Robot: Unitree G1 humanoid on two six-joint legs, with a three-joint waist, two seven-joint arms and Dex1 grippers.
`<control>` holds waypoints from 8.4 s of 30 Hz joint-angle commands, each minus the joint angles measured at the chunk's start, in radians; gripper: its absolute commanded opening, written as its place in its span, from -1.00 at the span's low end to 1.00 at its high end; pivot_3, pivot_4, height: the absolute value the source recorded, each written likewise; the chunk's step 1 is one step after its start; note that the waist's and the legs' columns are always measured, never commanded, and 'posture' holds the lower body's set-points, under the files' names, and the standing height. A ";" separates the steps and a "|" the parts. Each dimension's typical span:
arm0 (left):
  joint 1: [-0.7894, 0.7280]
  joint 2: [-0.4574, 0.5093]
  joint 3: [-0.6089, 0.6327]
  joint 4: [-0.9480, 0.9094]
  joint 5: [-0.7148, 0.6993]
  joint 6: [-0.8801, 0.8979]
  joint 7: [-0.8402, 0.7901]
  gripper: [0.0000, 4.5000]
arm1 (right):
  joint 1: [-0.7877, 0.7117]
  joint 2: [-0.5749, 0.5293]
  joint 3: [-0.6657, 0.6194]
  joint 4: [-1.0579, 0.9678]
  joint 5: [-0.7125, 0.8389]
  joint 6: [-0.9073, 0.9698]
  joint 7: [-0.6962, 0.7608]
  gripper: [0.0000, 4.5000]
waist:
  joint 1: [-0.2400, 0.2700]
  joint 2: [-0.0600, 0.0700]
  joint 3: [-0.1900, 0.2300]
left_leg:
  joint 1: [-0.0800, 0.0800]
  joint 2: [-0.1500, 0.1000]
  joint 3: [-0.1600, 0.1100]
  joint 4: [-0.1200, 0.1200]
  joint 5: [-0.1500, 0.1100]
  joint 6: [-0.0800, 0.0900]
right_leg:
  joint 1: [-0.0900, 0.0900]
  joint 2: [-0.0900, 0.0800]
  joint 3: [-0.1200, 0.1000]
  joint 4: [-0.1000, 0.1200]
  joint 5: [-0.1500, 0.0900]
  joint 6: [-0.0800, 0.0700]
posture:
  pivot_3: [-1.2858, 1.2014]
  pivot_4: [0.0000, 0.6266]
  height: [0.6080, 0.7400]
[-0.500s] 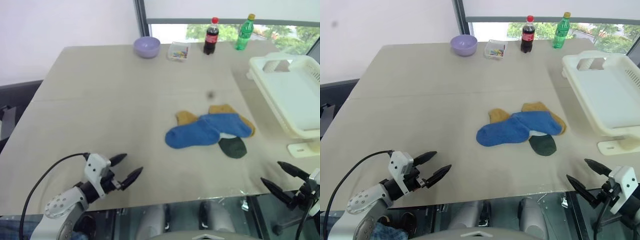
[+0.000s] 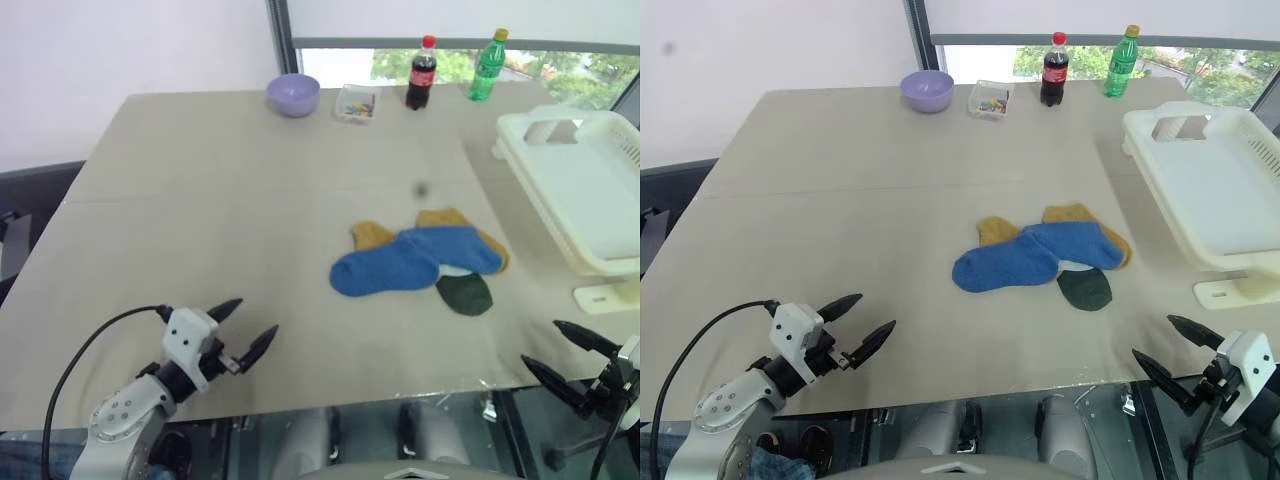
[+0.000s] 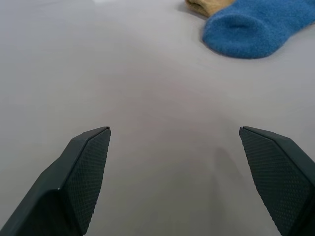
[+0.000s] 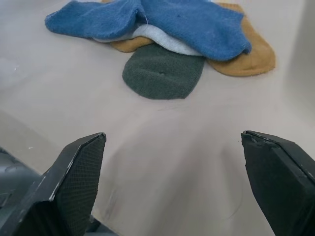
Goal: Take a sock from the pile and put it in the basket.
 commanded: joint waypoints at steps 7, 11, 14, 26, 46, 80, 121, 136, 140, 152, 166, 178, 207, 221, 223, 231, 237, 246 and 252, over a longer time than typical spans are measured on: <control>-0.004 0.004 -0.001 -0.003 -0.068 -0.003 -0.074 0.99 | 0.008 0.000 -0.019 -0.019 -0.009 -0.043 0.024 1.00 | 0.000 0.000 0.000 | 0.000 0.000 0.000 0.001 0.000 0.000 | 0.000 0.000 0.000 0.001 0.000 0.000 | 0.03 -0.52 1.00; -0.001 0.016 -0.017 -0.009 -0.071 -0.018 -0.126 0.99 | 0.015 0.000 -0.027 -0.036 -0.008 -0.048 0.022 1.00 | 0.000 0.000 0.000 | 0.000 0.000 0.000 0.003 0.000 0.000 | 0.000 0.000 0.000 0.002 0.000 0.000 | 0.03 -0.52 1.00; -0.044 0.022 -0.049 -0.025 -0.058 0.037 -0.106 0.99 | 0.001 -0.018 -0.037 -0.060 0.000 -0.042 0.022 1.00 | 0.000 0.000 0.000 | 0.000 0.000 0.000 0.004 0.000 0.000 | 0.000 0.001 0.000 0.002 0.000 0.000 | 0.03 -0.52 1.00; -0.567 -0.073 -0.363 0.128 0.055 0.393 0.005 0.99 | 0.046 -0.138 -0.103 -0.197 0.099 0.063 0.109 1.00 | 0.020 -0.002 0.001 | 0.002 0.000 -0.001 0.015 0.001 0.000 | 0.001 0.003 0.004 0.016 0.000 0.000 | 0.03 -0.52 1.00; -0.742 -0.086 -0.465 0.280 0.174 0.506 0.001 -0.97 | 0.090 -0.057 -0.140 -0.313 0.051 0.068 0.009 1.00 | 0.019 -0.003 0.001 | 0.002 0.001 0.000 0.015 0.001 -0.001 | 0.001 0.004 0.006 0.016 0.000 0.000 | 0.03 -0.52 1.00; 0.025 0.287 0.023 -0.036 0.012 0.368 -0.148 -0.62 | 0.007 -0.062 -0.041 -0.294 0.018 0.085 0.013 1.00 | -0.003 0.009 -0.004 | 0.005 0.004 0.003 0.010 -0.001 -0.005 | -0.003 0.003 0.008 0.016 -0.003 0.002 | 0.03 -0.52 1.00; -1.134 -0.438 -0.538 0.775 0.276 0.020 -0.090 0.29 | -0.023 -0.049 -0.014 -0.304 -0.082 0.075 -0.063 1.00 | 0.022 -0.015 0.012 | -0.001 -0.002 -0.001 0.014 0.001 -0.001 | 0.000 0.005 0.008 0.014 0.001 0.001 | 0.03 -0.52 1.00; -1.217 -0.474 -0.520 0.967 0.344 -0.097 -0.045 -0.33 | -0.023 -0.018 -0.028 -0.303 -0.072 0.064 -0.092 1.00 | 0.024 -0.016 0.012 | -0.002 -0.001 -0.002 0.014 0.001 -0.001 | 0.000 0.005 0.006 0.014 0.001 0.002 | 0.03 -0.52 1.00; -1.195 -0.463 -0.546 0.968 0.361 -0.088 -0.076 -0.98 | -0.026 -0.021 -0.028 -0.302 -0.073 0.064 -0.094 1.00 | 0.023 -0.016 0.012 | -0.002 -0.001 -0.002 0.014 0.001 -0.001 | 0.000 0.005 0.006 0.014 0.001 0.002 | 0.03 -0.52 1.00; -1.136 -0.443 -0.479 0.788 0.275 -0.006 -0.129 -0.98 | -0.029 -0.021 -0.014 -0.292 -0.086 0.055 -0.088 1.00 | 0.023 -0.015 0.012 | -0.001 -0.001 -0.002 0.014 0.001 -0.001 | 0.000 0.005 0.006 0.015 0.002 0.002 | 0.03 -0.52 1.00; -0.930 -0.157 -0.422 0.462 0.222 0.176 -0.221 -0.98 | -0.031 -0.025 -0.010 -0.281 -0.083 0.047 -0.081 1.00 | 0.021 -0.014 0.012 | 0.000 0.000 -0.002 0.015 0.001 -0.001 | 0.000 0.005 0.007 0.017 0.001 0.001 | 0.03 -0.52 1.00; -0.704 0.082 -0.275 0.423 0.158 0.180 -0.264 -0.98 | -0.064 -0.044 0.007 -0.265 -0.066 0.053 -0.060 1.00 | 0.019 -0.013 0.011 | 0.002 0.001 -0.001 0.015 0.002 -0.003 | 0.001 0.005 0.007 0.017 0.000 -0.001 | 0.03 -0.52 1.00; -0.512 0.266 -0.143 0.615 0.117 -0.042 -0.347 -0.23 | -0.285 -0.137 0.253 -0.402 -0.027 0.301 -0.122 1.00 | -0.012 0.000 0.000 | 0.011 0.005 0.006 0.012 0.002 -0.004 | 0.002 0.006 0.012 0.019 0.001 -0.003 | 0.03 -0.52 1.00; -0.715 0.222 -0.103 0.745 -0.005 0.148 -0.401 -0.23 | -0.959 0.255 0.743 -0.065 -0.247 0.745 -0.464 1.00 | -0.016 -0.005 0.002 | -0.003 0.003 0.000 0.011 0.009 -0.014 | -0.006 0.009 0.004 0.017 0.007 -0.006 | 0.03 -0.52 1.00; -0.681 0.234 -0.119 0.711 -0.012 0.176 -0.440 -0.23 | -0.991 0.309 0.752 -0.027 -0.243 0.783 -0.485 1.00 | -0.020 -0.005 0.002 | -0.003 0.002 0.000 0.011 0.009 -0.014 | -0.006 0.009 0.004 0.017 0.007 -0.005 | 0.03 -0.52 1.00; -0.581 0.242 -0.159 0.585 0.001 0.225 -0.478 -0.23 | -1.024 0.400 0.776 0.015 -0.192 0.898 -0.461 1.00 | -0.029 -0.005 0.002 | -0.001 0.004 0.000 0.011 0.009 -0.013 | -0.005 0.008 0.005 0.018 0.006 -0.005 | 0.03 -0.52 1.00; -0.575 0.239 -0.150 0.588 0.009 0.220 -0.455 -0.23 | -1.024 0.390 0.790 0.065 -0.220 0.935 -0.474 0.01 | -0.030 -0.004 0.003 | 0.000 0.004 0.000 0.011 0.007 -0.011 | -0.005 0.008 0.005 0.019 0.006 -0.006 | 0.03 -0.52 1.00; -0.548 0.233 -0.155 0.563 0.017 0.206 -0.435 -0.23 | -1.018 0.399 0.818 0.060 -0.220 0.926 -0.463 -0.97 | -0.030 -0.003 0.002 | 0.000 0.005 0.000 0.011 0.007 -0.011 | -0.005 0.008 0.005 0.019 0.006 -0.006 | 0.03 -0.52 1.00; -0.510 0.241 -0.101 0.483 -0.049 0.242 -0.438 -0.23 | -1.005 0.375 0.784 -0.019 -0.190 0.961 -0.460 -0.97 | -0.032 -0.003 0.002 | 0.000 0.005 0.000 0.011 0.007 -0.011 | -0.005 0.008 0.005 0.018 0.006 -0.006 | 0.03 -0.52 1.00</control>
